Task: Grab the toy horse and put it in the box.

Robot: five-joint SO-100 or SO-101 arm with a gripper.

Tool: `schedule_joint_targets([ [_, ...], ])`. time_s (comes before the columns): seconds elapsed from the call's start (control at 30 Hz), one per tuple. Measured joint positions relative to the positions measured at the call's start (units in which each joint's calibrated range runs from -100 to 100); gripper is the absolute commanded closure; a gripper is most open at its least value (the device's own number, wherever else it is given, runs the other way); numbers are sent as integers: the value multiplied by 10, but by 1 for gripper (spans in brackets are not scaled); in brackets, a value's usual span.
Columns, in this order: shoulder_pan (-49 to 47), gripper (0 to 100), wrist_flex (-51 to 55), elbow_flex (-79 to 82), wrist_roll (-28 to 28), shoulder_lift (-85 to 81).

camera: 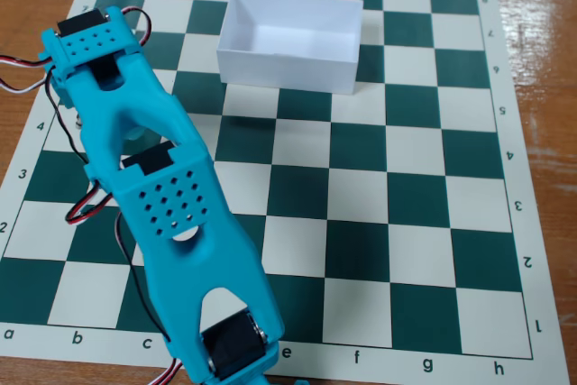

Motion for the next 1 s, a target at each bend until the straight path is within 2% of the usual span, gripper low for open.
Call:
schedule_joint_targets([
  [0.57,0,73,-4,-126,1,127],
  [0.6,0,76,-4,-131,1,129],
  [0.67,0,95,-4,-135,1,134],
  [0.7,0,100,-4,-138,1,136],
  [1.0,0,100,-1,-153,2,146],
])
